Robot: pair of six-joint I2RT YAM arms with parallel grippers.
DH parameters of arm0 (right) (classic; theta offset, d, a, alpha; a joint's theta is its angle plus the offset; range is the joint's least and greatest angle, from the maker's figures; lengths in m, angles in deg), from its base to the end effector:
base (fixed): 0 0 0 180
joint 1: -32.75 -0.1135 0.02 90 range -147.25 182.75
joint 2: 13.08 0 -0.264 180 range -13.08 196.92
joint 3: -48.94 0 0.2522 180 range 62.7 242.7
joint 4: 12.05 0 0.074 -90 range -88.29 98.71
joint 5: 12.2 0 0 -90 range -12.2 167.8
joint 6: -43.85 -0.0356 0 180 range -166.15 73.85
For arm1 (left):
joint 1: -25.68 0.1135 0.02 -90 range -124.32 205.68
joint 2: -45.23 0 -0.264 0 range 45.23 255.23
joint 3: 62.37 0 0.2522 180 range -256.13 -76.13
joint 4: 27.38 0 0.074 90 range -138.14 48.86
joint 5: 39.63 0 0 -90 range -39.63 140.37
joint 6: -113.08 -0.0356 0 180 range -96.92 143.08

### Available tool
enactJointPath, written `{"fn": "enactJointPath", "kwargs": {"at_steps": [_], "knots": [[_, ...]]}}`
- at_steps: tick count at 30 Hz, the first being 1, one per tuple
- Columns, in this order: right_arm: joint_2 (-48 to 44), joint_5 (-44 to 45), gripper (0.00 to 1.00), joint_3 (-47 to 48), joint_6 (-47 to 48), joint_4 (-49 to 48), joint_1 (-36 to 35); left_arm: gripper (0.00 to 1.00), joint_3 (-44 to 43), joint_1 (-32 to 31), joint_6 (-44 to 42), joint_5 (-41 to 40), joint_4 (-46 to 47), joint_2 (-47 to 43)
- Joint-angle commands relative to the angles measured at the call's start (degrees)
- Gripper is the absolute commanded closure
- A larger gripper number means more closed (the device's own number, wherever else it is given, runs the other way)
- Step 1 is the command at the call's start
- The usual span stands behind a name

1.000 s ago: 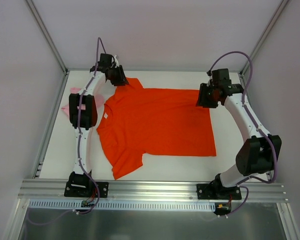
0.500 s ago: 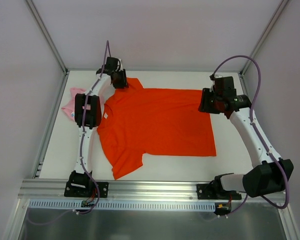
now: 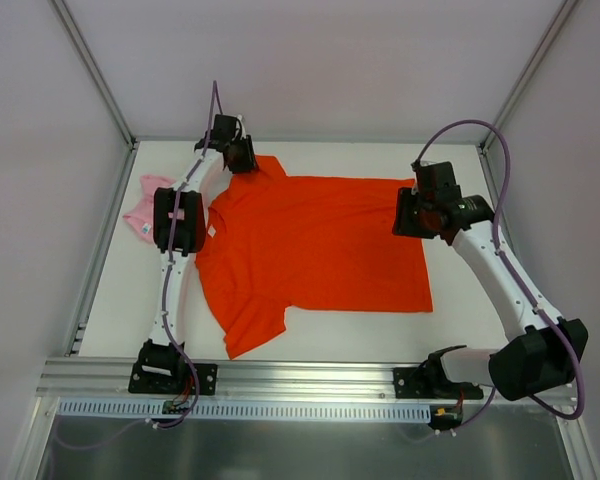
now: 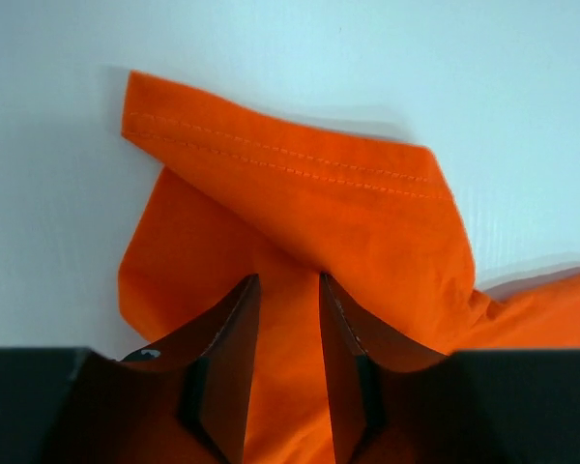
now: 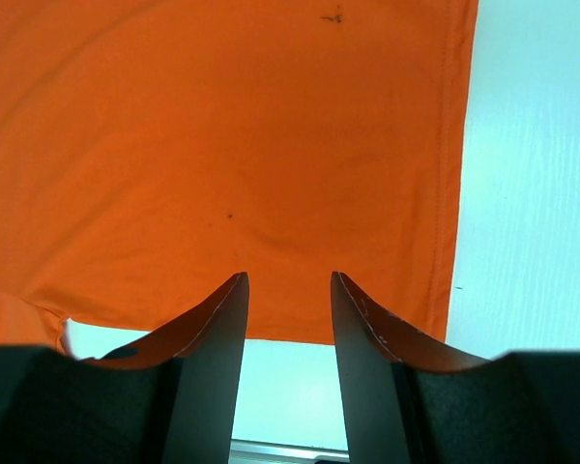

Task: Fold and stack the t-shirts
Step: Flatten out the tshirt

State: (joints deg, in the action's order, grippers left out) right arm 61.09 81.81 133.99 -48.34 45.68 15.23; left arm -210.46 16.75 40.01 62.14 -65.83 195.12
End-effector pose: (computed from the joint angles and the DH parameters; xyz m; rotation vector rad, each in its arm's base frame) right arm 0.2587 0.0791 0.3352 -0.2856 2.3702 0.0792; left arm 0.5753 -0.0978 0.1677 -0.0507 2.2989 -0.4690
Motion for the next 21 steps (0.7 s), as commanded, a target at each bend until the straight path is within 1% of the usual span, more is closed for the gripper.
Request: {"fn": "enactJointPath", "kwargs": {"at_steps": [1,5,8,10,12,13,14,17,18,19,21], "knots": [[-1.0,1.8,0.57,0.9,-1.7,-0.3,-1.5,0.69,9.0,-0.6,-1.5,1.9,9.3,-9.2],[0.2,2.1,0.57,1.0,-2.6,-1.0,-3.4,0.68,10.5,-1.4,-5.7,1.4,10.7,-14.3],[0.8,2.3,0.57,1.5,-3.3,-1.2,-4.6,0.63,10.5,-1.4,-8.0,0.9,9.2,-17.3],[1.0,2.4,0.57,1.8,-3.7,-1.2,-5.2,0.59,10.7,-1.8,-9.5,0.1,6.2,-19.1],[1.0,2.5,0.57,1.8,-4.0,-1.3,-6.0,0.56,10.6,-2.0,-12.0,-2.4,3.3,-19.9],[1.0,2.4,0.57,1.8,-4.1,-1.3,-6.2,0.56,10.5,-2.0,-13.2,-3.1,0.1,-20.2],[1.0,2.5,0.57,1.8,-4.2,-1.3,-6.7,0.56,10.3,-2.0,-13.9,-4.8,-1.5,-20.3],[0.8,2.3,0.57,1.8,-5.1,-1.2,-7.7,0.61,10.7,-2.0,-16.3,-7.7,-6.8,-20.2],[0.8,2.2,0.57,1.9,-5.3,-1.2,-8.1,0.64,11.7,-2.0,-16.4,-9.2,-7.6,-20.2],[0.6,2.2,0.57,1.9,-5.5,-1.3,-8.7,0.67,12.4,-2.0,-18.5,-9.7,-8.1,-20.3],[0.6,2.4,0.56,2.2,-5.9,-1.3,-9.4,0.73,13.8,-2.0,-19.6,-10.1,-8.1,-20.6]]}}
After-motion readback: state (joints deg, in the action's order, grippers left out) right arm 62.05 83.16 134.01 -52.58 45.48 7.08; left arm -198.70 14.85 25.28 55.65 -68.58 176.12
